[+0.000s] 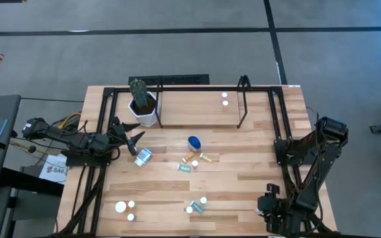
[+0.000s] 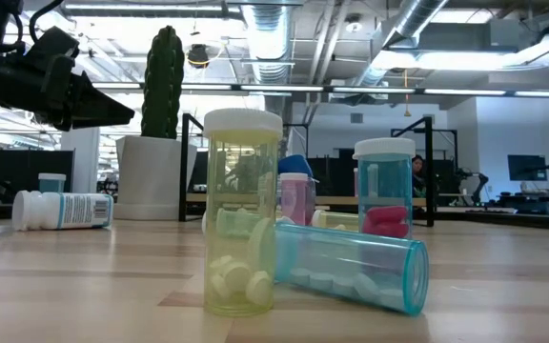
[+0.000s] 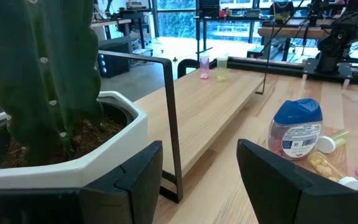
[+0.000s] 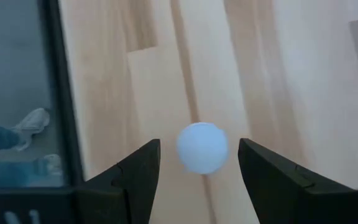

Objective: Pick and place medicine bottles onto shelf by color
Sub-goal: Put the small orange pill bottle on the shelf

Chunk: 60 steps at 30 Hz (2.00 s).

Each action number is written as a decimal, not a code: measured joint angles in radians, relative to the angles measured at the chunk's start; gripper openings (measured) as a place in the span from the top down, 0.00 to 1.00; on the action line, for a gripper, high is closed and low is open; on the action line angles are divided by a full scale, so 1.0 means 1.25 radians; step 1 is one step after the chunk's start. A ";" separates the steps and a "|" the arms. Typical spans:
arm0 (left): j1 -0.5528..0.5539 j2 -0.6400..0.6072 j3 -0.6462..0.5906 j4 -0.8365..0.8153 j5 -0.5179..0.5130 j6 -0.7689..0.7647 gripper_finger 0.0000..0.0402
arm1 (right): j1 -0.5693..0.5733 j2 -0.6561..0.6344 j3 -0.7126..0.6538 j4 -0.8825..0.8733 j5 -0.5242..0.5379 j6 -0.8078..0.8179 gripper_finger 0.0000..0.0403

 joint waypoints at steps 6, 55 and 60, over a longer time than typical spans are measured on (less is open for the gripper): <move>0.000 0.000 0.000 0.000 0.000 0.000 0.51 | -0.005 0.027 0.000 0.008 0.001 0.001 0.42; 0.000 0.000 0.000 0.000 0.000 0.000 0.51 | -0.740 -0.031 0.249 -0.121 -0.066 -0.776 0.68; 0.000 0.000 0.000 0.000 0.000 0.000 0.51 | -0.896 -0.031 0.257 -0.074 -0.066 -0.949 0.67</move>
